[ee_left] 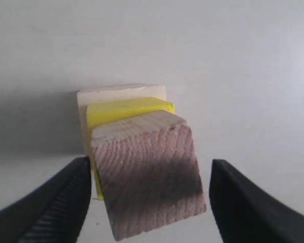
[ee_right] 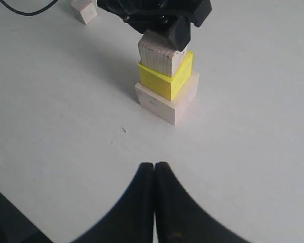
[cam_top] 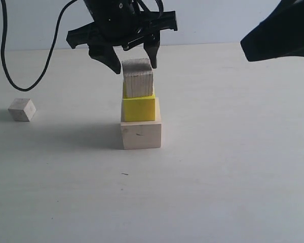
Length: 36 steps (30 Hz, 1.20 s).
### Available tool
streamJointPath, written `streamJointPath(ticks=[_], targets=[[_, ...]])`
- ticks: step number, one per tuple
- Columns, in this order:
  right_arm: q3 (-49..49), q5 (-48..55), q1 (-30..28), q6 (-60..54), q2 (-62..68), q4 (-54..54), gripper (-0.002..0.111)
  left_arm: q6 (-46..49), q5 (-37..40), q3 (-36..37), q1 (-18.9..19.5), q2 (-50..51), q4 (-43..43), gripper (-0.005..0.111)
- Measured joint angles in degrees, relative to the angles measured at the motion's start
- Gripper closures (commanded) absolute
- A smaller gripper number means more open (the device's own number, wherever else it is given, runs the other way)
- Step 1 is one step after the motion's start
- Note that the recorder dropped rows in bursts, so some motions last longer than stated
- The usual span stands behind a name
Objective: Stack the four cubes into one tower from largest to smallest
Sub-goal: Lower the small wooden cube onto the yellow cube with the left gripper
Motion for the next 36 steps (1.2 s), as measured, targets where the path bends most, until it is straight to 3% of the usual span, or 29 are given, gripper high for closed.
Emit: streamJointPath(ticks=[36], targets=[[0.0,0.0,0.0,-0.36,0.0,0.0,0.108,5.49,0.0,0.0,0.0,0.0,0.27,0.042]])
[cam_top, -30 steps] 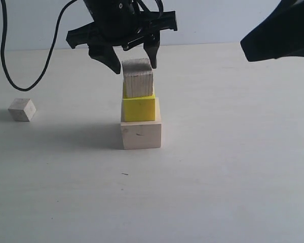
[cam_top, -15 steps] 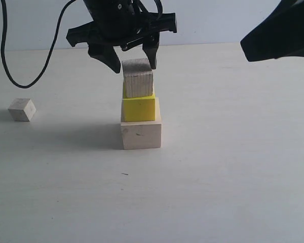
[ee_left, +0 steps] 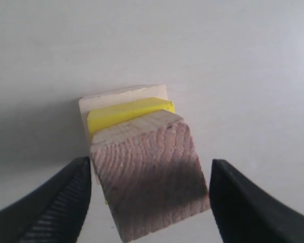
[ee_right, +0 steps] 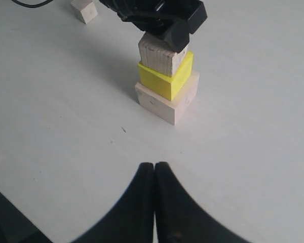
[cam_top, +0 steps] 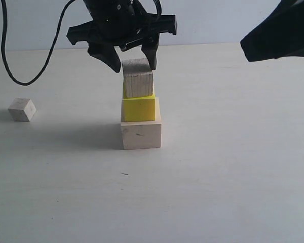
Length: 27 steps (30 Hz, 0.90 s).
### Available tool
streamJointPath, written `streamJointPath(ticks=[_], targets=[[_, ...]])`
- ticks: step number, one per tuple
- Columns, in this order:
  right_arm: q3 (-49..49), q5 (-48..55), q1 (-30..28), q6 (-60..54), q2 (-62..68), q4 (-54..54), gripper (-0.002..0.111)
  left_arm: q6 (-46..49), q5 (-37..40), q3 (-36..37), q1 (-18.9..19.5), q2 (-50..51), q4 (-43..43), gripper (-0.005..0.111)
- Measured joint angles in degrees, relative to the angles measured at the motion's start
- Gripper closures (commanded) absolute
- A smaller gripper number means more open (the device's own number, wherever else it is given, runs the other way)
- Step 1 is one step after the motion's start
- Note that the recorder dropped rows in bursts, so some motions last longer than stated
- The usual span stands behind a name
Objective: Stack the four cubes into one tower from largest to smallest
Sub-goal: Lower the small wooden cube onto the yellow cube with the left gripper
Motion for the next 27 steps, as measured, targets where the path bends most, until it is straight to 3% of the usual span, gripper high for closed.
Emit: streamJointPath(ticks=[27], targets=[[0.0,0.0,0.0,0.0,0.0,0.0,0.108,3.31,0.0,0.0,0.0,0.0,0.0,0.043]])
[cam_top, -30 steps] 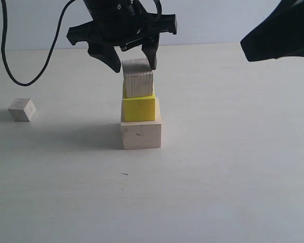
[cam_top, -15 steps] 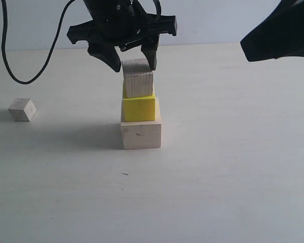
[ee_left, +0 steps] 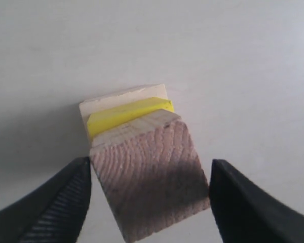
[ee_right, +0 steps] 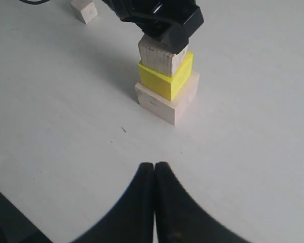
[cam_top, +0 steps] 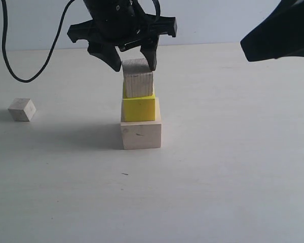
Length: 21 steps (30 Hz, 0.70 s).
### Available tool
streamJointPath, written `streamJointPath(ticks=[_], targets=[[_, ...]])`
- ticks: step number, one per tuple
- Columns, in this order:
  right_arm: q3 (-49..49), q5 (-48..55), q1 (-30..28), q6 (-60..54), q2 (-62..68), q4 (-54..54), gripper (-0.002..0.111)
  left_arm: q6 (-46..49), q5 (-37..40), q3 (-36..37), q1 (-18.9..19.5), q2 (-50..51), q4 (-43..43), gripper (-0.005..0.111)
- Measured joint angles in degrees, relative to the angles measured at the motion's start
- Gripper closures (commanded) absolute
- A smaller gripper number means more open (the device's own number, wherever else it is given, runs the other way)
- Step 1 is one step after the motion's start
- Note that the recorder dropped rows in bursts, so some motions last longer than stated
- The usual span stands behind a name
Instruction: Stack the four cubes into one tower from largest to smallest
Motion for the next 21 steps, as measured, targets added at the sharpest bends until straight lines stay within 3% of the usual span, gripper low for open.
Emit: streamJointPath(ticks=[8,21], targets=[[0.0,0.0,0.0,0.0,0.0,0.0,0.108,0.16,0.0,0.0,0.0,0.0,0.0,0.061],[0.0,0.0,0.0,0.0,0.0,0.0,0.108,1.28,-0.43,0.0,0.0,0.0,0.14,0.062]])
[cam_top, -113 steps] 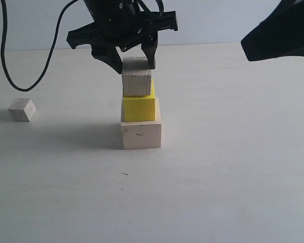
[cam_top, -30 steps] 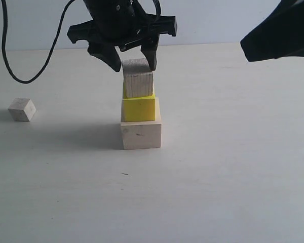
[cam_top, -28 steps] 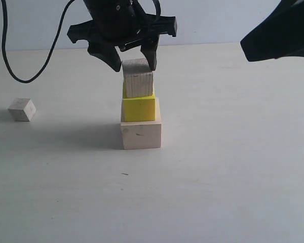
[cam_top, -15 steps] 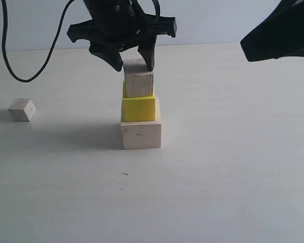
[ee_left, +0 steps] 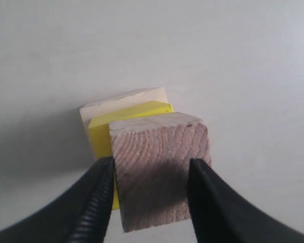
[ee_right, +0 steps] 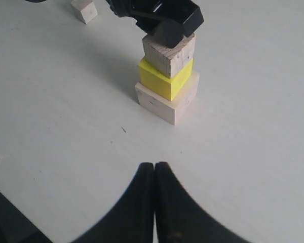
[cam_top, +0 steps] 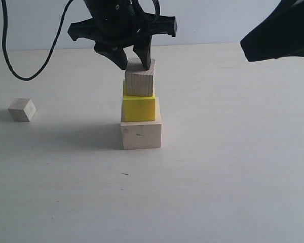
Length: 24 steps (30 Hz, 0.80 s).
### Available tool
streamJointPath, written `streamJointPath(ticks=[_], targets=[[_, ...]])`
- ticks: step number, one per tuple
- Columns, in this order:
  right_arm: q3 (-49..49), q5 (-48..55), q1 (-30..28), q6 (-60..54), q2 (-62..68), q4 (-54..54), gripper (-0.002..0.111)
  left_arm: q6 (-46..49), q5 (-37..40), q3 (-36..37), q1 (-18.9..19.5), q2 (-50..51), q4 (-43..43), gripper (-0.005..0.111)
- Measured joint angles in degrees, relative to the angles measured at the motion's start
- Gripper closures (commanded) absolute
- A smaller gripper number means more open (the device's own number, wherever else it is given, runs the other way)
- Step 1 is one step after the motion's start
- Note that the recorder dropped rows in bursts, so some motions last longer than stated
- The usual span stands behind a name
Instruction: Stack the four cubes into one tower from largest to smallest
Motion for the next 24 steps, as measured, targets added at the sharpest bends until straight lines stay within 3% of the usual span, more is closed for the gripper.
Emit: streamJointPath(ticks=[9,18,24], targets=[[0.0,0.0,0.0,-0.64,0.0,0.0,0.108,0.0,0.0,0.0,0.0,0.0,0.0,0.064],[0.0,0.0,0.0,-0.75,0.0,-0.11,0.108,0.0,-0.36,-0.14,0.0,-0.11,0.21,0.106],[0.0,0.0,0.0,-0.86,0.0,-0.36,0.108,0.0,0.13,-0.14,0.0,-1.12,0.21,0.107]])
